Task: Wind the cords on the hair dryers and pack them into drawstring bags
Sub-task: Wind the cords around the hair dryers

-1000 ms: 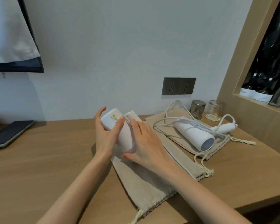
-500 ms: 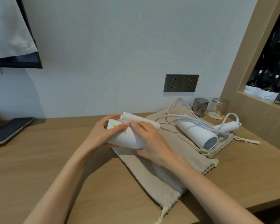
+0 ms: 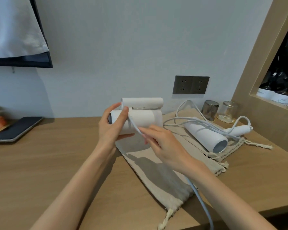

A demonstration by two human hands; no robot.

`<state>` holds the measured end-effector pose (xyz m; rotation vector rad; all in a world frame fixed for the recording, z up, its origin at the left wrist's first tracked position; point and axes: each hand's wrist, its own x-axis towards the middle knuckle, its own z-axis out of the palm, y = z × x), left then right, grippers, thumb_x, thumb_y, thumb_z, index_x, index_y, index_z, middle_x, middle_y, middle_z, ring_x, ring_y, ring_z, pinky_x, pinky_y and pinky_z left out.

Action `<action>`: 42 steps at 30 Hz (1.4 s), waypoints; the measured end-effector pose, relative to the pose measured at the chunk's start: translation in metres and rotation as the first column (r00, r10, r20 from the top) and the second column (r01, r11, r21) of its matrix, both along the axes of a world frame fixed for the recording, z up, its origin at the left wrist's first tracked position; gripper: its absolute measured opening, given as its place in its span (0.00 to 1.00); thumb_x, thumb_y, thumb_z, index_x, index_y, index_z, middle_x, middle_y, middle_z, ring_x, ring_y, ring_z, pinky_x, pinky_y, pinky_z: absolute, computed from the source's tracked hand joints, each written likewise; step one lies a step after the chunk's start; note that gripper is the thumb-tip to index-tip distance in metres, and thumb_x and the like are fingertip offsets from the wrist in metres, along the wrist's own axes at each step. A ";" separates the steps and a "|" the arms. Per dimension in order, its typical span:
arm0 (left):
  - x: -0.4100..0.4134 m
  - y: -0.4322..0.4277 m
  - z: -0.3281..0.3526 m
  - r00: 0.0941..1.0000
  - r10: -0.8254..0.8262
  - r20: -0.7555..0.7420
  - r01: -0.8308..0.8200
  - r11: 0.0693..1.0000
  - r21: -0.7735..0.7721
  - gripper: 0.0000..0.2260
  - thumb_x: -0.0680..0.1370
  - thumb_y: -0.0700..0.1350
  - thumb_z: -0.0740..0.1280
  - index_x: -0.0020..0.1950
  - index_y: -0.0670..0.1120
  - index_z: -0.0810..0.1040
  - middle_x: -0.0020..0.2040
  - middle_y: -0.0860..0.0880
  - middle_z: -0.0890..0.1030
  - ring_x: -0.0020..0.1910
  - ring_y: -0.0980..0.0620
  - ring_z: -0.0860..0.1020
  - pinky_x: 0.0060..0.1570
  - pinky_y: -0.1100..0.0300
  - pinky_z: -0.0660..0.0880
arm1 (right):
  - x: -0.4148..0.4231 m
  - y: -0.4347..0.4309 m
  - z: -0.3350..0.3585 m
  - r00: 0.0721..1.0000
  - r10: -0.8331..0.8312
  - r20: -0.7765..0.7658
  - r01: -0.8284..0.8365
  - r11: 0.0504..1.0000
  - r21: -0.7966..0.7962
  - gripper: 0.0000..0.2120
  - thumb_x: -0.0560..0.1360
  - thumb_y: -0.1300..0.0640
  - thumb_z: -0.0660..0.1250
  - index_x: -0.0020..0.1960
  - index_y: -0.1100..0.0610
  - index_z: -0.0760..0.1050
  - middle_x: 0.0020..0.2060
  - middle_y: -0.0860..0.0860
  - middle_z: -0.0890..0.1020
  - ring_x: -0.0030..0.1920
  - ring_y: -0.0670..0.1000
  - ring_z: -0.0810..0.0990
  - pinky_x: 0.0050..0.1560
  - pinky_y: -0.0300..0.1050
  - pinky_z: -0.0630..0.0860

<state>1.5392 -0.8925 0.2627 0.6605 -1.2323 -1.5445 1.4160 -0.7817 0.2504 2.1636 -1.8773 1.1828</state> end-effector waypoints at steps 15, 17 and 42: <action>-0.002 0.006 0.006 0.954 -0.239 -0.183 0.261 0.960 0.104 0.22 0.62 0.45 0.75 0.54 0.53 0.75 0.53 0.48 0.77 0.40 0.53 0.80 0.28 0.63 0.77 | -0.025 0.016 0.001 0.888 -0.112 0.447 -0.005 0.967 0.254 0.18 0.78 0.53 0.65 0.35 0.65 0.79 0.41 0.42 0.85 0.43 0.37 0.80 0.43 0.32 0.72; -0.001 0.004 0.007 0.941 -0.251 -0.228 0.287 0.948 0.140 0.20 0.63 0.46 0.73 0.53 0.55 0.76 0.52 0.49 0.77 0.38 0.55 0.80 0.27 0.65 0.76 | -0.022 0.015 0.001 0.882 -0.127 0.455 0.009 0.967 0.254 0.16 0.77 0.53 0.66 0.36 0.63 0.80 0.35 0.41 0.83 0.40 0.37 0.79 0.41 0.33 0.72; -0.001 -0.001 0.009 0.962 -0.216 -0.165 0.231 0.970 0.076 0.33 0.59 0.58 0.74 0.60 0.47 0.72 0.50 0.45 0.80 0.41 0.49 0.82 0.39 0.53 0.81 | -0.005 0.001 0.024 0.831 -0.043 0.554 -0.099 0.970 0.224 0.20 0.79 0.54 0.63 0.69 0.60 0.68 0.31 0.54 0.73 0.27 0.48 0.63 0.27 0.39 0.59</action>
